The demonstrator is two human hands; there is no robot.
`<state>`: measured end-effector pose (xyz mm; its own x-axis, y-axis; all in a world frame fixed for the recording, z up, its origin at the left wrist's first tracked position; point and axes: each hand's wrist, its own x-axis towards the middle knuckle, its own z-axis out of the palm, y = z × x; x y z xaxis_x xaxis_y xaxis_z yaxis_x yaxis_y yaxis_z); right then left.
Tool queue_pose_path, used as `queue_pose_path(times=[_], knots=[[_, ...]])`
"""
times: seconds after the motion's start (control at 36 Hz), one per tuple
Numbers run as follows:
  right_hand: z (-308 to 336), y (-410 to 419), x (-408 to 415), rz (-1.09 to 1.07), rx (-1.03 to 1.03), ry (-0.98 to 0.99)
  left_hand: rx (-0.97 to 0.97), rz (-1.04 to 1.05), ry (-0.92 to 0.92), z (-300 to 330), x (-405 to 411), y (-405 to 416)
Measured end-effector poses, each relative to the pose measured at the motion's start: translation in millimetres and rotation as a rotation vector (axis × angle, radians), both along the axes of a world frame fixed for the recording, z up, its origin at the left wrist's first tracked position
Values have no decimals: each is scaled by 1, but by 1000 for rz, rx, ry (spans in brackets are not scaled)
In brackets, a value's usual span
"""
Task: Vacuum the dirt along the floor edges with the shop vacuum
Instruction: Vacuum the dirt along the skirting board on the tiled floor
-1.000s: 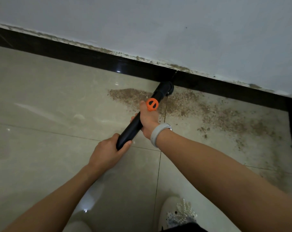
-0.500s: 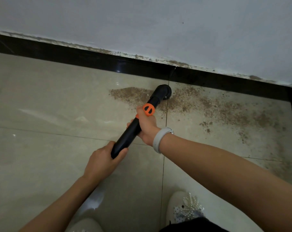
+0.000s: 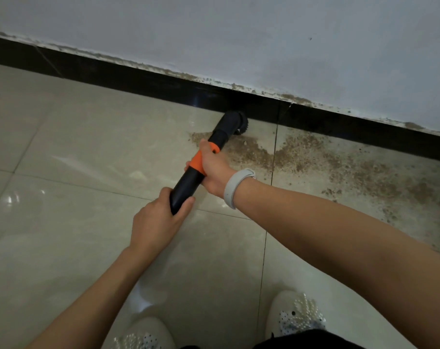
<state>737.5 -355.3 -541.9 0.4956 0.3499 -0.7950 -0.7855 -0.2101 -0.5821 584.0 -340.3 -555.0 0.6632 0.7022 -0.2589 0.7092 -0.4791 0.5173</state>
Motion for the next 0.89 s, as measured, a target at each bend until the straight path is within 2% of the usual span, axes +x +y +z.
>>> queue_pose_path(times=[0.33,0.58,0.89], knots=[[-4,57,-51,258,33,110,-89,324,-41,-9,-52,32],[-15,60,-68,343,21,162,-126,373,-14,-16,-75,29],[-28,56,-61,397,-11,102,-145,365,-1,-13,-67,20]])
